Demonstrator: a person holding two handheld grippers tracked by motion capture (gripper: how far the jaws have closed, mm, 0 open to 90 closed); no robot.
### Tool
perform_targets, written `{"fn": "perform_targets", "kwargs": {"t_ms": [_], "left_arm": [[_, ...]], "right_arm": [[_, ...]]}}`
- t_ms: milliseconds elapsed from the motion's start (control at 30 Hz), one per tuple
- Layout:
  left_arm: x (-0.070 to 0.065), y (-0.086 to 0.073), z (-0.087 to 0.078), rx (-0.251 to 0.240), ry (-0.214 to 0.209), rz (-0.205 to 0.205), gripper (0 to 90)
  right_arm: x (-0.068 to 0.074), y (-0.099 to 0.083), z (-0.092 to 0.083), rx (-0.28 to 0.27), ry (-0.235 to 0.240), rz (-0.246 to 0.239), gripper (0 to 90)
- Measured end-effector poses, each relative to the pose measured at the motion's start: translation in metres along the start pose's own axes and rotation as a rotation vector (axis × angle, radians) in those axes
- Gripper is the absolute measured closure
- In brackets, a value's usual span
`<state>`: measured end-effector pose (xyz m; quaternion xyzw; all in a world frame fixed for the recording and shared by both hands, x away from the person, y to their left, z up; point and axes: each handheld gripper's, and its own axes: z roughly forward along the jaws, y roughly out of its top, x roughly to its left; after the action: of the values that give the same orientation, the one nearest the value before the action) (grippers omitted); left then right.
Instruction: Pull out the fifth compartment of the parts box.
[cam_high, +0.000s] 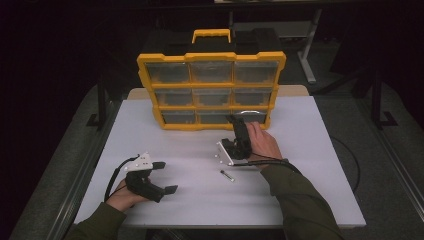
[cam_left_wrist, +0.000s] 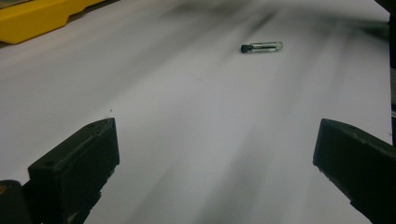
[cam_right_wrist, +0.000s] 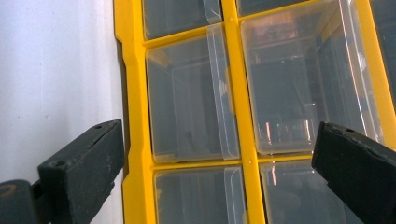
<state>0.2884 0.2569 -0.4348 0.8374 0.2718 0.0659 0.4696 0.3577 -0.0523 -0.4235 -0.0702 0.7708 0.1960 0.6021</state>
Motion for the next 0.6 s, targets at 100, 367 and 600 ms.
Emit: {"fn": "perform_targets", "kwargs": {"t_ms": [100,367,600], "left_arm": [[0.0001,0.0,-0.0002,-0.001,0.0,0.0,0.0],[-0.0004,-0.0002,0.0002,0.002,0.001,0.007,0.0],[-0.0002,0.0,0.0001,0.0,0.001,0.007,0.0]], "right_arm": [[-0.0018,0.0015,0.0019,-0.001,-0.003,-0.005,1.8],[-0.0059,0.0034,0.0066,-0.001,-0.007,-0.004,1.8],[-0.01,0.0046,0.0097,0.003,-0.013,-0.01,1.8]]}}
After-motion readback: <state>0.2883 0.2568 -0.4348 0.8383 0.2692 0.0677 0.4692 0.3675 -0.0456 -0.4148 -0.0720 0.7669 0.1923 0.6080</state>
